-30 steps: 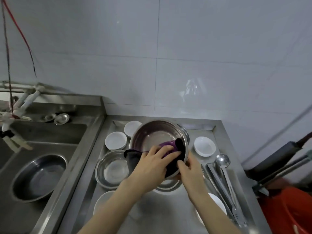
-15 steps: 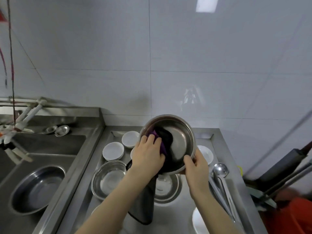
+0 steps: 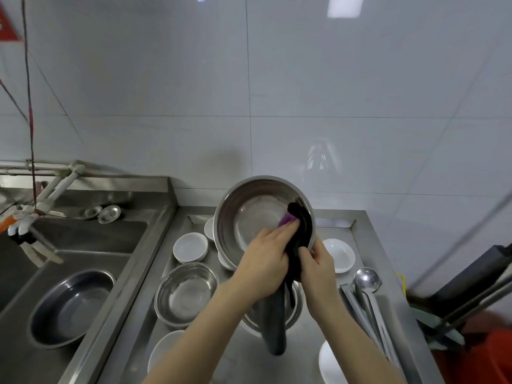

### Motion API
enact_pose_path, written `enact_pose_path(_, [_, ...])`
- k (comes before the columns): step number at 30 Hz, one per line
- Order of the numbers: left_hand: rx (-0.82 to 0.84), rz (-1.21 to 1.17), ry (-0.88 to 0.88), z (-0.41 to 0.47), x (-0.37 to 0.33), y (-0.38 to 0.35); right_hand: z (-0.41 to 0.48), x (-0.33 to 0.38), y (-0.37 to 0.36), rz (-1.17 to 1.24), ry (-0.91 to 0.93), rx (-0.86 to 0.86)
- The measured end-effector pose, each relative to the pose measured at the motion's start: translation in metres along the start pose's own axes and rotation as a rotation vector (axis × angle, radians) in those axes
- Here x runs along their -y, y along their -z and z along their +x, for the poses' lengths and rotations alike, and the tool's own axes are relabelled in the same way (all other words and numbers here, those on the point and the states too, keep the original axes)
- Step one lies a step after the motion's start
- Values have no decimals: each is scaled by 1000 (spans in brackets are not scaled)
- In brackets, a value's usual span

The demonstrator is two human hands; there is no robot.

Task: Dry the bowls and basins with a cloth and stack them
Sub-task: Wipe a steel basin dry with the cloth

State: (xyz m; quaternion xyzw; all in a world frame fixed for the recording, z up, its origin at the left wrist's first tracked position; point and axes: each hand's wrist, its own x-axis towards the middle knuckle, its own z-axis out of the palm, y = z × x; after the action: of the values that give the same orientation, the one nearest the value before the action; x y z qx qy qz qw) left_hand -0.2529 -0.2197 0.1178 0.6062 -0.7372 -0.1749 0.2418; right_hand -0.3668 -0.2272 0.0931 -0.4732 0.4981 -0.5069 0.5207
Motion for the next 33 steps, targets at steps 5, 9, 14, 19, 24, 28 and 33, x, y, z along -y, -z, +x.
enact_pose_path(5, [-72,363,46,13,15,2,-7,2,5,-88,82,7])
enact_pose_path(9, [-119,483,84,10,36,7,-5,12,14,-126,142,-69])
enact_pose_path(14, [-53,431,55,-4,28,6,5,17,15,-81,117,-167])
enact_pose_path(19, [-16,176,-15,-13,4,-11,9,4,7,4,31,-200])
enact_pose_path(24, [-397,34,229,-12,15,-20,13,7,5,84,14,-247])
enact_pose_path(28, [-364,-347,513,-14,-4,-31,11,3,-4,157,4,-256])
enact_pose_path(33, [-259,-644,583,-6,-5,-34,5,-2,-16,53,30,-216])
